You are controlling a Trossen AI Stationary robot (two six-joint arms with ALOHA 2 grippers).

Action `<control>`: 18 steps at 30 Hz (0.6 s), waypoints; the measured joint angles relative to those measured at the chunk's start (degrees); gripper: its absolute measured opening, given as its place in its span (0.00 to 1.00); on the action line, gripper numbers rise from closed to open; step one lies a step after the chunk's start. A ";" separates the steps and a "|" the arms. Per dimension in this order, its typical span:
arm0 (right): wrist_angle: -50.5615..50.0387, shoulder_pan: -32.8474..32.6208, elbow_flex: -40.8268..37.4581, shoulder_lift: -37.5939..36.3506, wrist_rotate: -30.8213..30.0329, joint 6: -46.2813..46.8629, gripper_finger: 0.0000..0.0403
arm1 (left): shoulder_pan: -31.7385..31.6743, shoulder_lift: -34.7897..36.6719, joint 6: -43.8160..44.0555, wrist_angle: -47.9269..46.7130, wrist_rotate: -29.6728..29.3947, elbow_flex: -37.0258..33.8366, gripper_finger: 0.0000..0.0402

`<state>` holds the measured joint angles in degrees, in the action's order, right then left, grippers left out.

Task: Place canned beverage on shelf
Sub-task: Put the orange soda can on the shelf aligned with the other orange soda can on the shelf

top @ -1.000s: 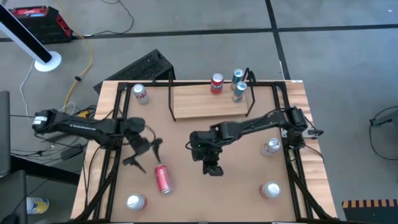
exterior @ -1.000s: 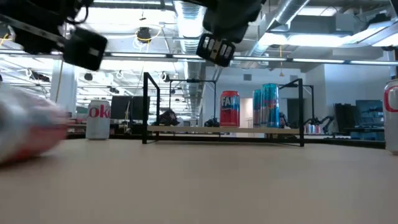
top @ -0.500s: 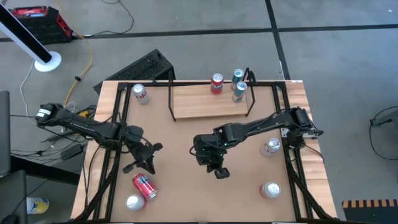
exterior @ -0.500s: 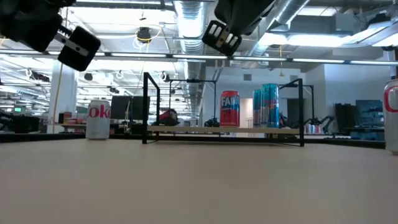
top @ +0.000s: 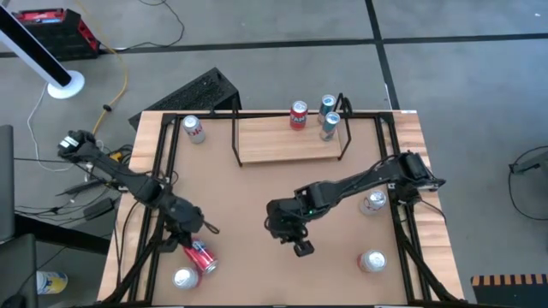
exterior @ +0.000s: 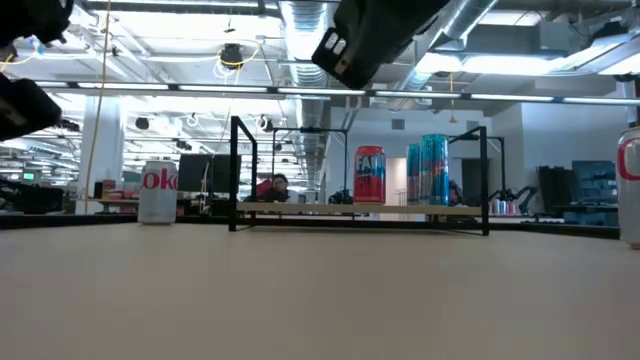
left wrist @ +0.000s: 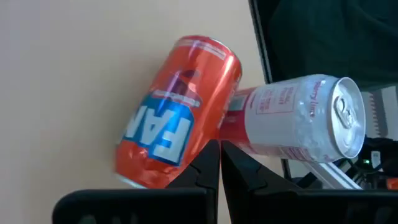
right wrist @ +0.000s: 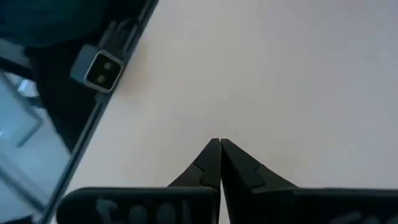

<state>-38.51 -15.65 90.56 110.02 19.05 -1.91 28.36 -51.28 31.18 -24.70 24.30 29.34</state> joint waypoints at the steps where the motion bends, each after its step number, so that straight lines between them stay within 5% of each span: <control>1: 0.59 -0.61 0.01 0.00 -1.08 0.46 0.08 | 0.74 -0.27 0.04 0.29 0.02 0.00 0.00; 9: 2.96 -4.65 0.02 -0.24 -7.18 6.97 0.05 | 5.18 -5.29 -0.73 -1.15 0.89 0.00 0.00; 18: 2.55 -4.25 0.07 -0.26 -10.19 13.07 0.07 | 3.09 -14.08 -8.21 -1.10 2.03 -0.02 0.00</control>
<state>-35.96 -19.90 90.63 109.75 8.86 11.16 31.46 -65.36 22.97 -25.80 26.33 29.32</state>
